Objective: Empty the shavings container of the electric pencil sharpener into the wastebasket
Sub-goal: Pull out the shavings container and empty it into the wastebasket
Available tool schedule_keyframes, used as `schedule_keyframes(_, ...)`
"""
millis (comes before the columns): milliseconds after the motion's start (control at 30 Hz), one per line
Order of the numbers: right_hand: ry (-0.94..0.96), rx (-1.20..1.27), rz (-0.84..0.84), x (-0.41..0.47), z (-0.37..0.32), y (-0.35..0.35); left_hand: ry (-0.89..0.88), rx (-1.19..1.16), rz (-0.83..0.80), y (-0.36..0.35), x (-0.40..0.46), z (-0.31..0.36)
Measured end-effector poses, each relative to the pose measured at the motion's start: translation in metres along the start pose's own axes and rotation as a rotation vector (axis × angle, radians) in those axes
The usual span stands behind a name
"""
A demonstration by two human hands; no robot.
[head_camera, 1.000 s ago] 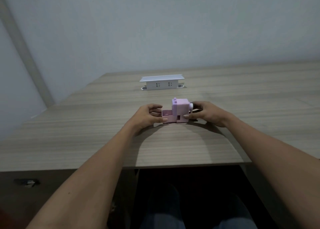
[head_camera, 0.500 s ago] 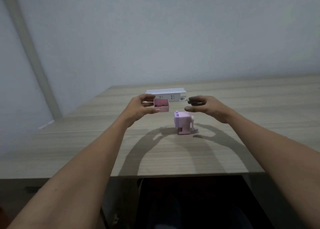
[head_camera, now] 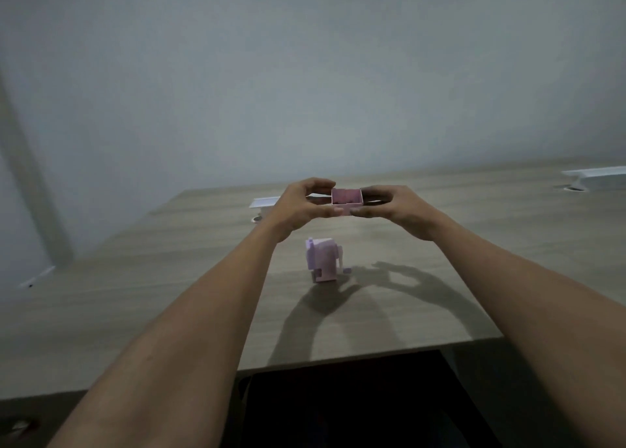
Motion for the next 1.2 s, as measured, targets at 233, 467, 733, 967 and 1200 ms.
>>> schedule_keyframes(233, -0.097, -0.063, 0.156, -0.055, 0.025, 0.086, -0.032, -0.083, -0.16, -0.099, 0.034, 0.01)
schedule_keyframes(467, -0.232, -0.178, 0.348, -0.151, 0.045, 0.186, -0.055, -0.204, -0.42, -0.234, 0.043, 0.024)
schedule_keyframes(733, -0.361, -0.235, 0.5, -0.266, 0.06, 0.249, -0.073, -0.333, -0.599, -0.359, 0.016, 0.036)
schedule_keyframes(967, -0.501, -0.268, 0.561, -0.355, 0.086, 0.265, -0.052, -0.4, -0.705, -0.443, -0.028, 0.024)
schedule_keyframes(1200, -0.601, -0.089, 0.641, -0.43, 0.135, 0.263, -0.05, -0.311, -0.758, -0.505, -0.064, -0.014)
Point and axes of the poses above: each hand's wrist, its own x-axis towards the middle knuckle, its own y-axis out of the back of the hand, z = x × y, the point moved 7 cm from there along x, towards the middle knuckle, and after that the axes turned 10 degrees about -x, right-handed, at the moved point
